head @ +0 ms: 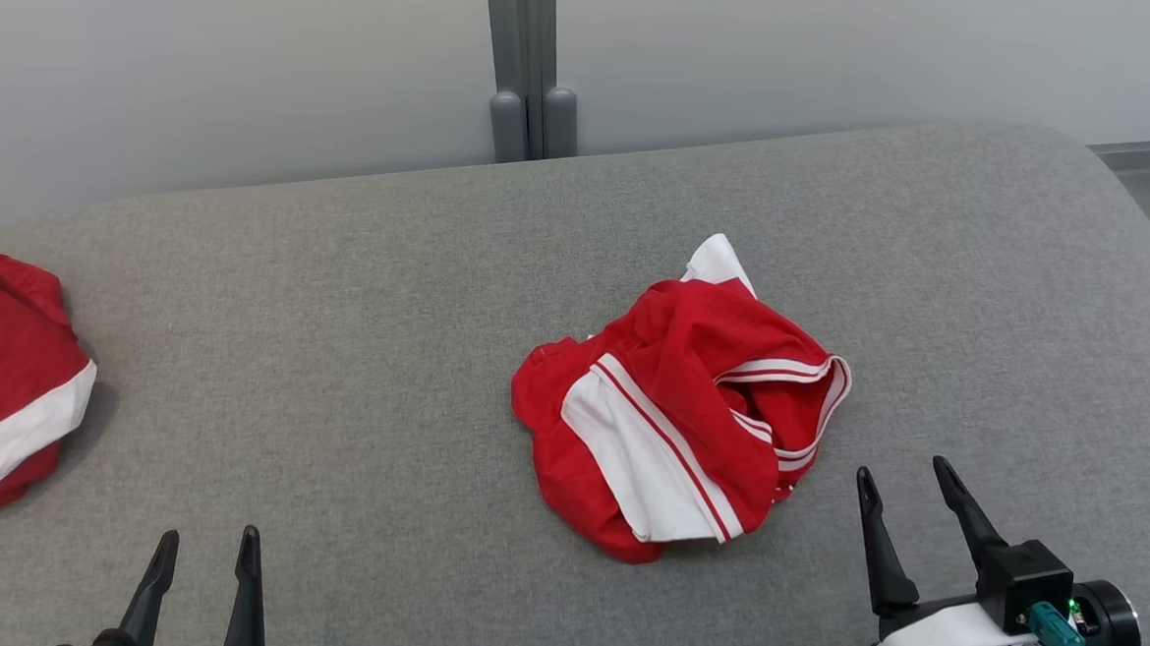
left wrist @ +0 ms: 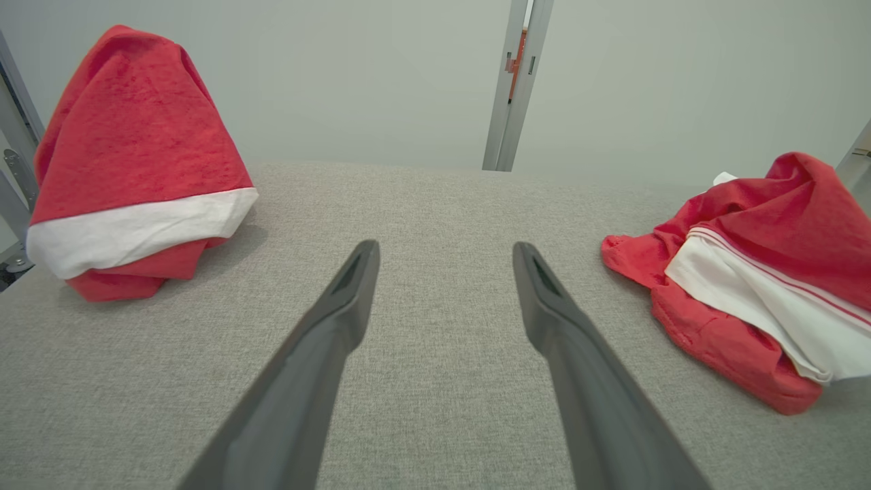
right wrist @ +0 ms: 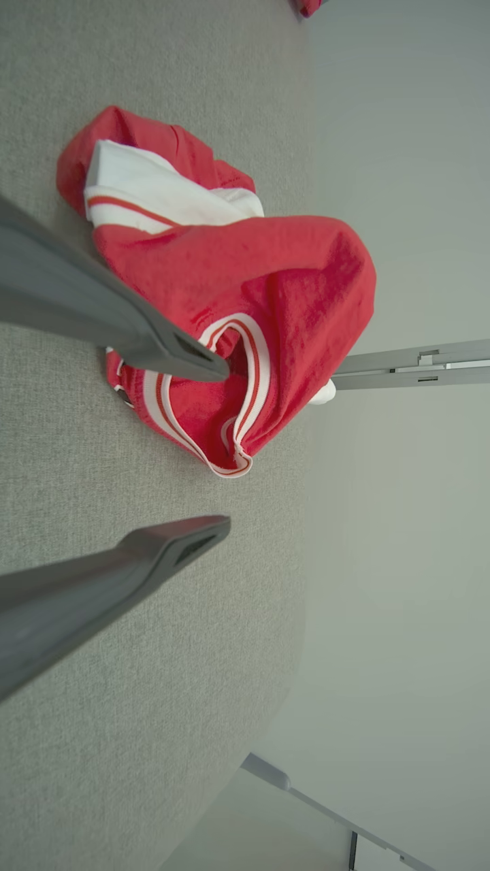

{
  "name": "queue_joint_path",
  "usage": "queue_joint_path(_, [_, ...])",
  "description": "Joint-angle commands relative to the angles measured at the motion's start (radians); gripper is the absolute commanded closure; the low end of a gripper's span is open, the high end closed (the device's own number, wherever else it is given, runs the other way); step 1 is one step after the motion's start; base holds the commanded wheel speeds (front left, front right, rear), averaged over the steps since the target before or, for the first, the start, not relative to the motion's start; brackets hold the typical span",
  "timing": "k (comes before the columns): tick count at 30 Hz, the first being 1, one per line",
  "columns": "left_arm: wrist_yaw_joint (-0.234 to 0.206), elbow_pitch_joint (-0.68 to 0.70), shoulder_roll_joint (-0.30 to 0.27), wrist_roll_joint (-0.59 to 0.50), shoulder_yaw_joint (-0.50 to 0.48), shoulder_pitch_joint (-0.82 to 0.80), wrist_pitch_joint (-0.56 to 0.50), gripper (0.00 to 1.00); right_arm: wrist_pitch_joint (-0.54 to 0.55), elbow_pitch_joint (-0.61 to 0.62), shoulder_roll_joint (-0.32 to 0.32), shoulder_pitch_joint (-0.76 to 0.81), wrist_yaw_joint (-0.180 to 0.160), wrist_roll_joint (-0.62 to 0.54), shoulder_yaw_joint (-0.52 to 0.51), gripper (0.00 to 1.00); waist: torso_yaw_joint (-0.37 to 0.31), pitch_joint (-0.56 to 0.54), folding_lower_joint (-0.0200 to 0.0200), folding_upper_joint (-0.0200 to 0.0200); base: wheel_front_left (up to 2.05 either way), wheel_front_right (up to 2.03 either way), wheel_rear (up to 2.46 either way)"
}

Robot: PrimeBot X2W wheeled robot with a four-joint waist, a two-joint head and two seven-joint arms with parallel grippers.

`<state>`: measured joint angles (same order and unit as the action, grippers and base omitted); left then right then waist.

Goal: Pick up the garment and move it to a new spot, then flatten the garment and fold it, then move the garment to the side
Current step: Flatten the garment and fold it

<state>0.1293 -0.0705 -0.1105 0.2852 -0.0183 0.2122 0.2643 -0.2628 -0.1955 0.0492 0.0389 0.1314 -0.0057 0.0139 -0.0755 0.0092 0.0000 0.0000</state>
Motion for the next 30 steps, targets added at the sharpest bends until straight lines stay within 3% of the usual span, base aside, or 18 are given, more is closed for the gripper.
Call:
queue_joint_path(1, [0.002, 0.003, -0.008, -0.008, 0.001, -0.016, 0.000, 0.00, -0.003, 0.005, 0.002, -0.004, -0.001, 0.004, 0.009, 0.00, 0.000, 0.002, 0.0000, 0.0000, 0.00, 0.00, 0.00])
queue_joint_path(8, [0.002, 0.006, -0.009, -0.006, 0.001, -0.022, 0.000, 0.00, -0.003, 0.028, 0.002, -0.025, -0.001, 0.063, 0.127, 0.00, -0.001, 0.012, 0.0000, 0.0000, 0.00, 0.00, 0.00])
queue_joint_path(17, [0.002, 0.003, 0.008, -0.005, 0.011, -0.038, 0.000, 0.00, 0.036, -0.169, 0.002, -0.095, -0.001, 0.228, 0.263, 0.00, 0.017, 0.038, 0.0000, 0.0000, 0.00, 0.00, 0.00])
queue_joint_path(30, [0.002, -0.008, 0.040, -0.007, 0.018, -0.060, 0.000, 0.00, 0.081, -0.292, 0.003, -0.180, -0.001, 0.322, 0.286, 0.00, 0.049, 0.060, 0.0000, 0.0000, 0.00, 0.00, 0.00])
